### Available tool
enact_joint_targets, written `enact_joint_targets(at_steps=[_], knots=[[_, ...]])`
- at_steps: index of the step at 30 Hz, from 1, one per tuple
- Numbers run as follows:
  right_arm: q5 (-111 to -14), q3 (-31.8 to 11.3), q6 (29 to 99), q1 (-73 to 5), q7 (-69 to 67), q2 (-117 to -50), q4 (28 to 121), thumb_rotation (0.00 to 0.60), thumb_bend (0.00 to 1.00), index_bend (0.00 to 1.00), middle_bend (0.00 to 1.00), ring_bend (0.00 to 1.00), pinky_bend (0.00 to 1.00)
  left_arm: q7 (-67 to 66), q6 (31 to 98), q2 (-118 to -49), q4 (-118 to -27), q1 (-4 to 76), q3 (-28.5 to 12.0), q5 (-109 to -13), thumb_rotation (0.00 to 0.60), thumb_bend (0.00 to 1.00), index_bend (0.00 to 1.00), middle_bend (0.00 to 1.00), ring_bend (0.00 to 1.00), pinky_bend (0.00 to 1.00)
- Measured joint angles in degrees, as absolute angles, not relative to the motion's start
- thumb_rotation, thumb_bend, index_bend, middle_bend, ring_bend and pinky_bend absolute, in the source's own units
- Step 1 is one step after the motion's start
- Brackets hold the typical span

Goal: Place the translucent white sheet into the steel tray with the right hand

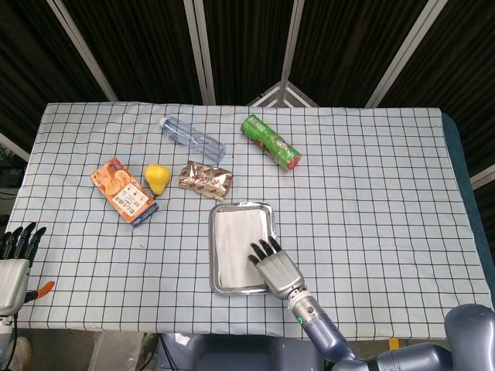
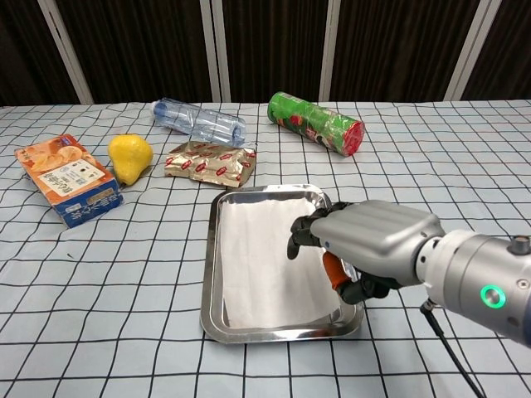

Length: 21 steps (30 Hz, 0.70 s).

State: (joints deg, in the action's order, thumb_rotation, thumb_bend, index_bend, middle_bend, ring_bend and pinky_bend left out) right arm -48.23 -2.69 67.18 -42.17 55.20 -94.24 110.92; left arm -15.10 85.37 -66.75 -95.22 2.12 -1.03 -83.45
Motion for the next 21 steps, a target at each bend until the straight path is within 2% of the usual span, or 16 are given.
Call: enact_joint_targets(at_steps=[8, 13, 16, 21], knots=[[-59.4, 1.0, 74.2, -38.2, 52.7, -85.7, 117.6, 0.600, 0.65, 0.01, 0.01, 0.00, 0.00, -14.7, 86.3, -66.8, -95.3, 1.9, -0.7, -84.6, 0.600, 0.10, 0.00, 0.00, 0.00, 0.00], [-70.5, 5.9, 81.3, -32.2, 45.7, -77.0, 118.7, 0.600, 0.50, 0.00, 0.00, 0.00, 0.00, -14.1, 87.4, -67.1, -95.1, 1.7, -0.6, -86.0, 0.600, 0.10, 0.00, 0.00, 0.00, 0.00], [-74.6, 8.3, 86.6, -28.1, 39.4, -71.9, 117.3, 0.600, 0.46, 0.00, 0.00, 0.00, 0.00, -13.2, 88.6, -67.5, -94.7, 1.5, -0.6, -87.1, 0.600, 0.10, 0.00, 0.00, 0.00, 0.00], [-78.8, 11.2, 92.6, -21.1, 26.0, -68.1, 110.2, 0.600, 0.43, 0.00, 0.00, 0.00, 0.00, -11.9, 90.3, -68.4, -93.3, 1.2, -0.5, -89.1, 0.600, 0.10, 0.00, 0.00, 0.00, 0.00]])
